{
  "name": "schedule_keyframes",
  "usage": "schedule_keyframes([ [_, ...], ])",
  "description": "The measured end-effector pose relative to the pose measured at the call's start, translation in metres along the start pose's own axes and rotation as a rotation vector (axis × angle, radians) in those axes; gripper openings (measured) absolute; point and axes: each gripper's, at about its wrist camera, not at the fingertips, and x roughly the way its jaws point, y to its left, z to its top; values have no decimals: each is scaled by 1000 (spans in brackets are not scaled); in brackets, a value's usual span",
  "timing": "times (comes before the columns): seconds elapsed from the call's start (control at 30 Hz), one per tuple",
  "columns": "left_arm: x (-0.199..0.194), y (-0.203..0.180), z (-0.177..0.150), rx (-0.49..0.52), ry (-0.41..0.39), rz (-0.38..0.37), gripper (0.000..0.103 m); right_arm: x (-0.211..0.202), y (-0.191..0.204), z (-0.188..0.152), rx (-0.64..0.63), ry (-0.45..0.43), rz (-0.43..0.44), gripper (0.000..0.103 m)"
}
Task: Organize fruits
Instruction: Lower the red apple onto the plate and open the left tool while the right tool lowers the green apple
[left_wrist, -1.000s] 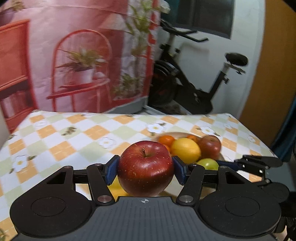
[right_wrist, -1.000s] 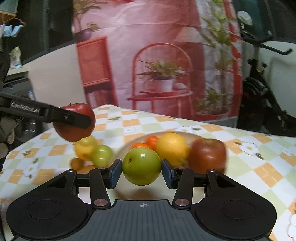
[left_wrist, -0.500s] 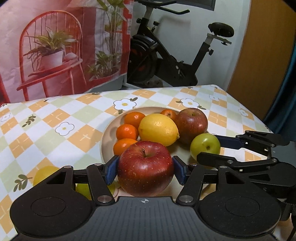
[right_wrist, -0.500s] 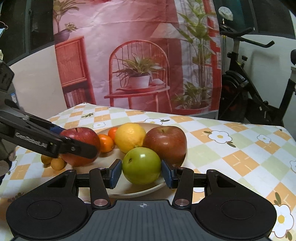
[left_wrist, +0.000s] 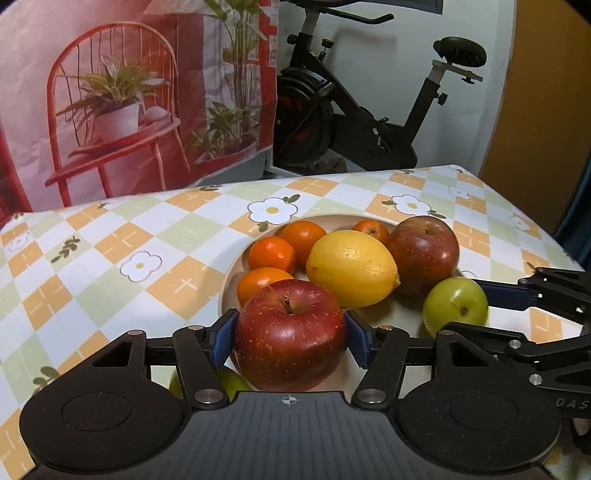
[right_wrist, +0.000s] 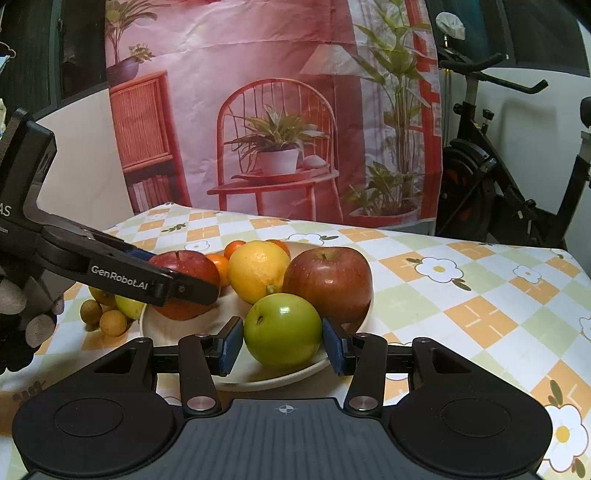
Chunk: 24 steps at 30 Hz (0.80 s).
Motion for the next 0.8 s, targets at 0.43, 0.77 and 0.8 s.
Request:
schedule_keyframes([
  [0.43, -12, 3, 2, -2, 4, -22, 66, 4, 3, -1, -8, 19, -1, 44],
  [0.77, -44, 20, 6, -66, -54, -32, 68, 18, 21, 5, -46, 37, 31, 44],
  [0.8, -47, 21, 7, -69, -61, -30, 68, 21, 24, 6, -50, 39, 37, 44],
])
